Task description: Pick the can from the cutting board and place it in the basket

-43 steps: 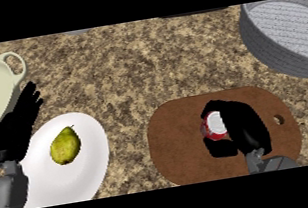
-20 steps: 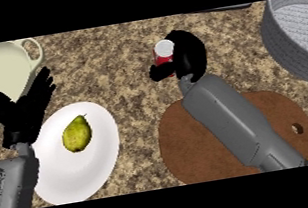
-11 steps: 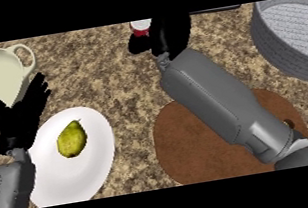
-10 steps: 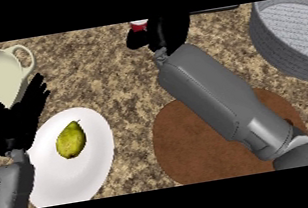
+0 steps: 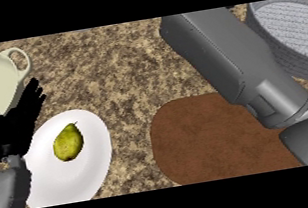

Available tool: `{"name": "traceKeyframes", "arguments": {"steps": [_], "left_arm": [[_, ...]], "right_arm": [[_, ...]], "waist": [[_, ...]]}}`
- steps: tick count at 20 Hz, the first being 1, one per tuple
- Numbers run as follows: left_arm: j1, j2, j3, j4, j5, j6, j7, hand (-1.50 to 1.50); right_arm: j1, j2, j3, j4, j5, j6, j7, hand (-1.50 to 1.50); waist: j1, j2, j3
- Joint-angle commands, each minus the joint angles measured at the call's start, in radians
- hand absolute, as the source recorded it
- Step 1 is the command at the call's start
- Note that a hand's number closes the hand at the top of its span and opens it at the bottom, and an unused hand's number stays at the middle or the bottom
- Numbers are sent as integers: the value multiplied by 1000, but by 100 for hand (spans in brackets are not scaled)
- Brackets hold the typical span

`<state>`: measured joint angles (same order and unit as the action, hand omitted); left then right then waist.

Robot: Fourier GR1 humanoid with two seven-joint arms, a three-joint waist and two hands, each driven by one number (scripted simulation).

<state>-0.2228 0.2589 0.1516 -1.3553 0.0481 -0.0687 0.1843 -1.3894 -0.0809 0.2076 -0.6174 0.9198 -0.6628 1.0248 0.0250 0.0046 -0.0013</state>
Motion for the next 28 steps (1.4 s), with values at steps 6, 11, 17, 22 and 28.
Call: {"name": "traceKeyframes", "arguments": {"steps": [6, 11, 17, 22, 28], "left_arm": [[-14, -4, 2, -37, 5, 10, 53, 0], [-18, 0, -8, -54, -4, 10, 77, 0], [-26, 5, 19, -7, 2, 7, 30, 0], [-14, -1, 24, 20, 6, -3, 7, 0], [10, 28, 30, -58, 21, -27, 65, 0]], "right_arm": [[-123, -107, -80, 145, 71, 0, 65, 150], [-119, -226, -95, 266, 108, 10, 35, 150], [-120, -289, -130, 323, 124, -3, 38, 150], [-8, -345, -187, 268, 59, -15, -109, 150], [129, -371, -222, 244, 30, -87, -210, 150]], "waist": [[-6, -2, 1], [4, 2, 1], [0, 5, 0], [-11, 2, 1], [-8, 0, 2]]}}
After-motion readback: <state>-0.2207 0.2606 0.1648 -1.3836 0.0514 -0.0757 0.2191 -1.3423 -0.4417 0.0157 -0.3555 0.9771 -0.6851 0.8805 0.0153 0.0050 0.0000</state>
